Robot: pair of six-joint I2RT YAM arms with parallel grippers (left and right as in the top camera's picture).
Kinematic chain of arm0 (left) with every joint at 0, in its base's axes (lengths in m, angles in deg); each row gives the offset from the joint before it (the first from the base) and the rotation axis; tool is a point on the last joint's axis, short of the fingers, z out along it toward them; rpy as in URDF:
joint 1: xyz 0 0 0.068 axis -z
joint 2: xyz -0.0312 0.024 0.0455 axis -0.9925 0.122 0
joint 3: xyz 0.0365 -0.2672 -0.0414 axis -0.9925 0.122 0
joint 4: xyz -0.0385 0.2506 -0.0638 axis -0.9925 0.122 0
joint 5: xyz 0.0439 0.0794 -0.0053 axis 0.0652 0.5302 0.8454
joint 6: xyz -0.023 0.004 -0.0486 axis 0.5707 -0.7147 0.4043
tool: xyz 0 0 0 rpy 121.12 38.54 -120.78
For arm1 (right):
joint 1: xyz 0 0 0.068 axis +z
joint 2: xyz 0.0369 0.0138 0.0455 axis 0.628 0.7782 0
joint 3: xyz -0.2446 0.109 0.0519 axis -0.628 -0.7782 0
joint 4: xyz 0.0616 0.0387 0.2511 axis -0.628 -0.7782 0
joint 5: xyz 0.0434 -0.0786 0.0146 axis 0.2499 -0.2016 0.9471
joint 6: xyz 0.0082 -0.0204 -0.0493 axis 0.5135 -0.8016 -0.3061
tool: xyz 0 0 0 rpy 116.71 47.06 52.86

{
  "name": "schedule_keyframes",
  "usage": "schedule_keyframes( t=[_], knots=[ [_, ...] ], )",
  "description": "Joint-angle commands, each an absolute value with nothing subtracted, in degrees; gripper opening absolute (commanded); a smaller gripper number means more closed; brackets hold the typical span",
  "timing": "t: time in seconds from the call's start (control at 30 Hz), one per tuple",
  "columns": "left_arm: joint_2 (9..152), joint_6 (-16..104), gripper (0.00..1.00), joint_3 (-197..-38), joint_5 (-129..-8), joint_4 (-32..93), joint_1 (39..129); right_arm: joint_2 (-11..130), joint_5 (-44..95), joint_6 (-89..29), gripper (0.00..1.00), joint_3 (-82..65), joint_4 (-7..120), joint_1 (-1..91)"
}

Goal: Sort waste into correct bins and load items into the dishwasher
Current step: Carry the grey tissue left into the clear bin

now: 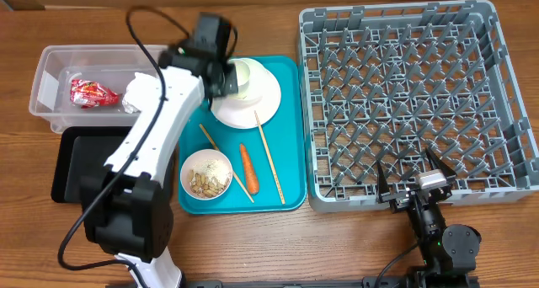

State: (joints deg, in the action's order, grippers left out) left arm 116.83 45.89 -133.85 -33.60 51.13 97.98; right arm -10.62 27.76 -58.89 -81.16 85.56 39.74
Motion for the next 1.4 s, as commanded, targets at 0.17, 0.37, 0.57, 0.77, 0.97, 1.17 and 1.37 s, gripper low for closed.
schedule_keyframes(
  t=[0.17,0.37,0.57,0.77,0.97,1.17,1.37],
  knots=[
    [116.6,46.9,0.04,-144.7,-31.2,56.2,89.3,-11.1,27.5,-58.5,1.0,-81.7,85.8,40.0],
    [117.4,47.0,0.04,-142.1,-31.3,56.1,80.9,-11.1,27.5,-58.5,1.0,-81.7,85.8,40.0],
    [121.0,47.6,0.04,-138.2,-31.5,52.8,74.8,-11.1,27.5,-58.5,1.0,-81.7,85.8,40.0],
    [127.7,49.1,0.04,-137.8,-33.6,52.0,71.6,-11.1,27.5,-58.5,1.0,-81.7,85.8,40.0],
    [126.9,48.8,0.36,-140.1,-34.7,54.5,70.7,-11.1,27.5,-58.5,1.0,-81.7,85.8,40.0],
    [121.3,48.8,0.8,-146.7,-38.0,60.6,70.7,-11.1,27.5,-58.5,1.0,-81.7,85.8,40.0],
    [114.8,48.4,0.84,-151.1,-57.5,68.2,70.8,-11.1,27.5,-58.5,1.0,-81.7,85.8,40.0]
  ],
)
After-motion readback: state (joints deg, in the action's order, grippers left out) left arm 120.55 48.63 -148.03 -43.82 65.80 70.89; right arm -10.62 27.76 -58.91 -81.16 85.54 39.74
